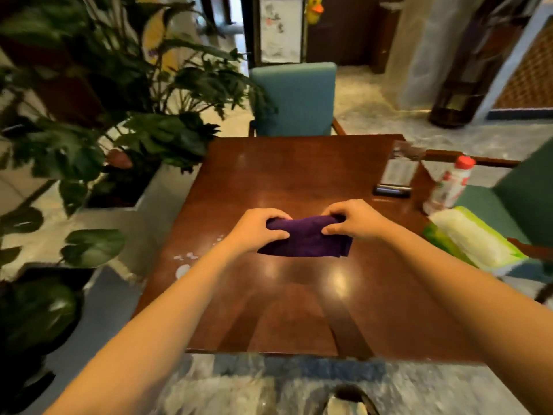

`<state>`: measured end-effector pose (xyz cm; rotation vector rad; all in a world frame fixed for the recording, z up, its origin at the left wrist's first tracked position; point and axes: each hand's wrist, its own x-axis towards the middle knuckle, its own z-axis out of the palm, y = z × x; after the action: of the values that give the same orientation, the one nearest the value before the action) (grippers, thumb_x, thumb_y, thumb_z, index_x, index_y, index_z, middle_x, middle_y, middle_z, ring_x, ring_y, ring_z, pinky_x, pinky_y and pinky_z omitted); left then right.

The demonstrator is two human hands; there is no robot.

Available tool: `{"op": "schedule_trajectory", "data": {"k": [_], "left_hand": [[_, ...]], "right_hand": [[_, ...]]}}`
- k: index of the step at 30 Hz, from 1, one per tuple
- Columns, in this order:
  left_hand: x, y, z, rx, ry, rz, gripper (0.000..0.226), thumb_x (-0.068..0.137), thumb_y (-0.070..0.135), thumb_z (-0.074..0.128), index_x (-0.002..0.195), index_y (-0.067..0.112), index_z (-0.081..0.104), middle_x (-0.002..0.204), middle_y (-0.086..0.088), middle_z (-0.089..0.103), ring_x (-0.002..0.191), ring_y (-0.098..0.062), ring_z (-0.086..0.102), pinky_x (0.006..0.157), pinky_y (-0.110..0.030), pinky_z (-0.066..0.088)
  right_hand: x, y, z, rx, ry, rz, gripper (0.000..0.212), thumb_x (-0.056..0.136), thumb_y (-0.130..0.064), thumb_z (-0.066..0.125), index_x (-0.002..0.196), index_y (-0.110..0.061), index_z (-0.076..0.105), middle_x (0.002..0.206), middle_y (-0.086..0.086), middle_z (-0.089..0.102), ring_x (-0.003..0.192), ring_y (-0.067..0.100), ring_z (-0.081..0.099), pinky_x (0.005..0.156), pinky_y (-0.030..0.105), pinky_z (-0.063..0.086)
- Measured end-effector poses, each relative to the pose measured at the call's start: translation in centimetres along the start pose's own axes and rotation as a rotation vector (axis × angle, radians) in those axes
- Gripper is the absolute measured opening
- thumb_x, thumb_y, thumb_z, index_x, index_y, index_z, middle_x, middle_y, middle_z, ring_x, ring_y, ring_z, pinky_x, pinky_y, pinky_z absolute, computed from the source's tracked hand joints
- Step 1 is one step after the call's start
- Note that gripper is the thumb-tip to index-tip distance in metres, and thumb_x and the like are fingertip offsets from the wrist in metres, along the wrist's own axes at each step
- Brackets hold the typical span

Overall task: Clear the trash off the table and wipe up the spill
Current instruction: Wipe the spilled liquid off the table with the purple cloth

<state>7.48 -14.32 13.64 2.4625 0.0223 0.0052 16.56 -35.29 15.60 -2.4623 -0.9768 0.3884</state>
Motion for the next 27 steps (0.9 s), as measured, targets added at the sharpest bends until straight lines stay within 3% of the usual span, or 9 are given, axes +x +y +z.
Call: {"op": "schedule_trajectory", "data": {"k": [9,14,18,21,27], "left_hand": [[-0.2,-11.3,-10.1,0.069,0.035,-0.009,0.02,0.08,0.021,0.07,0.099,0.015,0.069,0.105,-0.001,0.07,0.098,-0.016,0.062,0.08,-0.02,0.04],[1.8,-14.6,-14.3,0.083,0.082,0.002,0.021,0.079,0.019,0.071,0.099,0.012,0.068,0.105,-0.004,0.069,0.097,-0.017,0.061,0.077,-0.017,0.036],[4.0,-16.6,-16.8,0.057,0.035,-0.04,0.025,0.079,0.016,0.072,0.103,0.012,0.068,0.107,-0.005,0.069,0.093,-0.011,0.057,0.081,-0.021,0.041],[5.9,-18.2,-17.9,0.009,0.017,-0.069,0.025,0.078,0.012,0.072,0.103,0.011,0.069,0.105,-0.003,0.069,0.091,-0.009,0.058,0.073,-0.012,0.042],[10.9,-21.4,-18.2,0.001,0.095,-0.151,0.021,0.079,0.009,0.07,0.1,0.009,0.07,0.104,-0.008,0.07,0.096,-0.018,0.062,0.08,-0.023,0.043]], "right_hand": [[10.4,-9.0,4.5,0.112,0.04,-0.047,0.022,0.08,-0.019,0.071,0.1,-0.012,0.072,0.103,0.005,0.071,0.095,0.017,0.063,0.084,0.03,0.047],[14.9,-11.9,4.7,0.164,0.097,-0.021,0.019,0.08,-0.017,0.07,0.098,-0.009,0.071,0.091,-0.002,0.066,0.087,0.011,0.059,0.072,0.02,0.042],[18.3,-12.8,4.7,0.207,0.054,0.02,0.02,0.081,-0.015,0.07,0.099,-0.009,0.07,0.093,0.001,0.065,0.09,0.015,0.06,0.08,0.029,0.048],[21.3,-12.4,4.5,0.232,0.011,0.056,0.019,0.08,-0.013,0.07,0.099,-0.008,0.07,0.095,0.004,0.066,0.091,0.017,0.061,0.086,0.035,0.051],[28.3,-11.3,5.3,0.151,0.064,0.056,0.016,0.082,-0.013,0.068,0.097,-0.009,0.07,0.097,0.004,0.066,0.091,0.015,0.058,0.077,0.026,0.043]]}}
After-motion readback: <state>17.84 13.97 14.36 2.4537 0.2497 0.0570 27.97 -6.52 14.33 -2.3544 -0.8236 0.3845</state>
